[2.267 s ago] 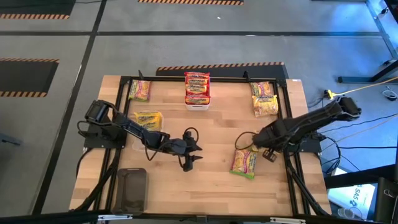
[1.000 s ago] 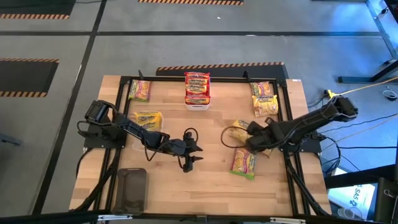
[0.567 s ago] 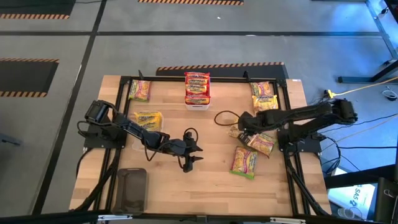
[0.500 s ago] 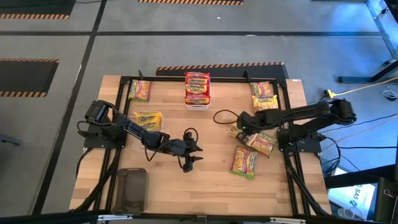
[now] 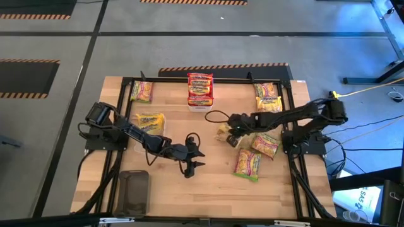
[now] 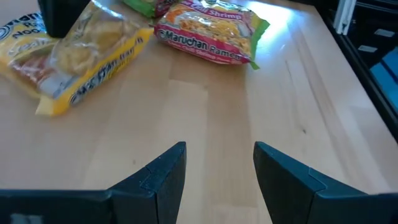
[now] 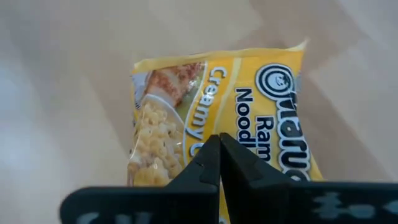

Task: Sort Maruchan noodles
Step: Put the yellow noodle pack into the transparent bin

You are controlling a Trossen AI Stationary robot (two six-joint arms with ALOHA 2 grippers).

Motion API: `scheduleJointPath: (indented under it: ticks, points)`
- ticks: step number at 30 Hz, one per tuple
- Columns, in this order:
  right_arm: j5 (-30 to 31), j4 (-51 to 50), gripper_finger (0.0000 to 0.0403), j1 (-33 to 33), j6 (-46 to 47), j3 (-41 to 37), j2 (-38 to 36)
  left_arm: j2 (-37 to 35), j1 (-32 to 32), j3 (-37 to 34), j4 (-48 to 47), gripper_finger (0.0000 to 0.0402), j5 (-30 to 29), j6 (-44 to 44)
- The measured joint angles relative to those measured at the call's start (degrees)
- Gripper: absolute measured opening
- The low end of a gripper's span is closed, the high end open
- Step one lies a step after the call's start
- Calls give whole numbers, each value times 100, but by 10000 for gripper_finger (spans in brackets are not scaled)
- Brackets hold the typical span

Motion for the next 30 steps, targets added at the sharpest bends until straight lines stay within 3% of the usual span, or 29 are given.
scheduleJointPath:
  ticks: [9,14,21,25,30]
  points:
    - [-860,1504,0,345,-167,245,730,7,-158,0,15,182,-46,-45]
    - [-1781,1331,0,329,-384,545,118,11,-154,78,-28,182,-223,-45]
    - [-1550,-296,12,-633,-782,543,-872,17,-154,226,-26,182,-458,-1]
    - [-1932,-656,75,-1210,-928,520,-635,17,-152,229,-35,182,-645,42]
    - [-2737,-300,204,-1486,-1055,475,76,41,-152,229,1,182,-694,144]
